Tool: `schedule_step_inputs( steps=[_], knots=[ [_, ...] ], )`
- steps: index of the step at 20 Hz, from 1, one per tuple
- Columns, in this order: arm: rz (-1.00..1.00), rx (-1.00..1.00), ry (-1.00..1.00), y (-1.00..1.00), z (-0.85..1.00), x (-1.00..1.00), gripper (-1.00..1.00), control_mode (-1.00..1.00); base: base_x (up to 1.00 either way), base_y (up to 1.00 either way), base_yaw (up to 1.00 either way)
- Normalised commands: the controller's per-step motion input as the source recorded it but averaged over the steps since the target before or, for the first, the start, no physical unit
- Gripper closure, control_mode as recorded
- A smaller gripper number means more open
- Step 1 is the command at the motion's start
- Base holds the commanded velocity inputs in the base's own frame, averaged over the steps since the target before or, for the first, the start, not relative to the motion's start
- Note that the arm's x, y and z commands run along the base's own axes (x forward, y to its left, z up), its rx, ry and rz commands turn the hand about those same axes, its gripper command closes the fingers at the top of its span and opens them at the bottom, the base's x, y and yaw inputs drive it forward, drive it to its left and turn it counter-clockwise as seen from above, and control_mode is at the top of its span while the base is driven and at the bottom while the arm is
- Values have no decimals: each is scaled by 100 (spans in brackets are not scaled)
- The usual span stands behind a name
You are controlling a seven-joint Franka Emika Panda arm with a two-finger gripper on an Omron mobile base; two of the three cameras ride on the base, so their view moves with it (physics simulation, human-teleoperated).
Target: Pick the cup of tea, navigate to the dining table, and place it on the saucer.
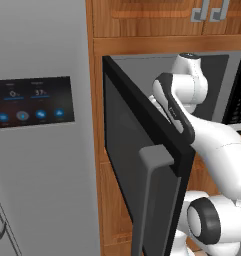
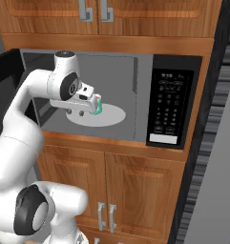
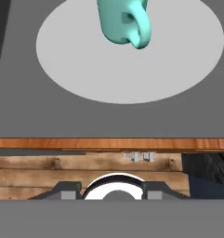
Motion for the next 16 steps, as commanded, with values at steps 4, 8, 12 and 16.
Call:
schedule_step_inputs(
  steps=[4,8,12,16],
  knots=[
    [0,0,-4,-1,-3,-10,-100,-100,0,0,0],
    [23,1,-31,-31,-8,-37,-100,-100,0,0,0],
    [43,2,-30,-39,0,-11,-100,-100,0,0,0],
    [47,4,-19,-31,-1,4,-100,-100,0,0,0]
  ],
)
